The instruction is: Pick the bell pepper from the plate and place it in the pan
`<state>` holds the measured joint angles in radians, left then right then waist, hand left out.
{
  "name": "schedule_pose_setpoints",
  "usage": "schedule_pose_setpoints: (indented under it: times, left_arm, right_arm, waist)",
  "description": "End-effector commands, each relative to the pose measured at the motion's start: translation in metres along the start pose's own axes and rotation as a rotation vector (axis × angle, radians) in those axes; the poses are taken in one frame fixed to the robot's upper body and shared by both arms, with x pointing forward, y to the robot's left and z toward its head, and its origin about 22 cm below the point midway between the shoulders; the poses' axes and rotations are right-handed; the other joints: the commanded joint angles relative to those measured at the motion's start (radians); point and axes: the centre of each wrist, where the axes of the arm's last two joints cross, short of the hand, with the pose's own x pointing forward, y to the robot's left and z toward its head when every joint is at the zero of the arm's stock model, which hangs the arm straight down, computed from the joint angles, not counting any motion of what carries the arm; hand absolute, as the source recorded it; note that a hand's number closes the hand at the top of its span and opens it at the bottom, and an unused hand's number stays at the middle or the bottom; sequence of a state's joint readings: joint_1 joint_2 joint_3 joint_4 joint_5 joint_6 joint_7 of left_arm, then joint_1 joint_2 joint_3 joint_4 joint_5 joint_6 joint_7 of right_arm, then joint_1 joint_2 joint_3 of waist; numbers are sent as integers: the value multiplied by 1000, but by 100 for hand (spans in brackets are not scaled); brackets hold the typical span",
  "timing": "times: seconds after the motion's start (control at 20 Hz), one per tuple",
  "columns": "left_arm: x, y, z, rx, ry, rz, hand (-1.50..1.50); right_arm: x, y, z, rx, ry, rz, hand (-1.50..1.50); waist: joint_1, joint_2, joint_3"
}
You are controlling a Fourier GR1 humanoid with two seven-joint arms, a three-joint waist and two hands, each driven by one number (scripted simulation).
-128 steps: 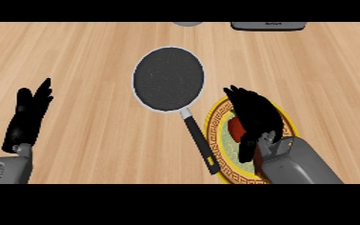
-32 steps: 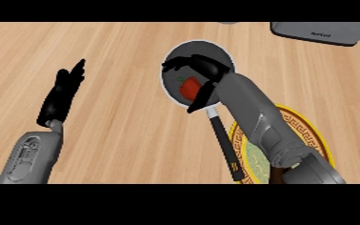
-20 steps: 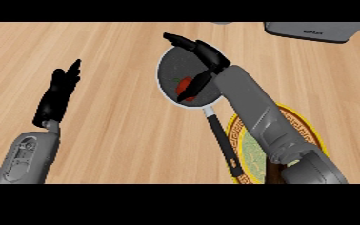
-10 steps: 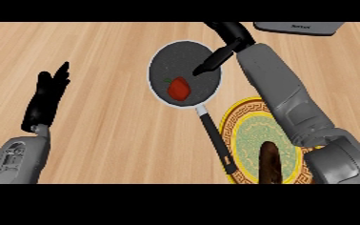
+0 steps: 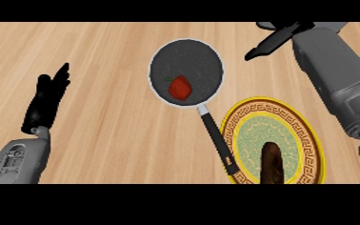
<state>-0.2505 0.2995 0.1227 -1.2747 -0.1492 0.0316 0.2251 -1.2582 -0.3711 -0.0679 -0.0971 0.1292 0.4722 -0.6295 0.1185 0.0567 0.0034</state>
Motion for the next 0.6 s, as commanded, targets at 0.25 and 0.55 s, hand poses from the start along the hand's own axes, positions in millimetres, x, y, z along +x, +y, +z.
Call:
schedule_pose_setpoints:
  times: [0.25,0.55]
  left_arm:
    - [14,2,-2,-16,-20,2,0]
    - [0,-8,0,-23,-22,2,0]
  right_arm:
    - [15,-59,43,34,5,35,-150]
    - [29,-76,51,6,-18,57,-150]
  waist:
    - [19,12,5]
    - [27,23,4]
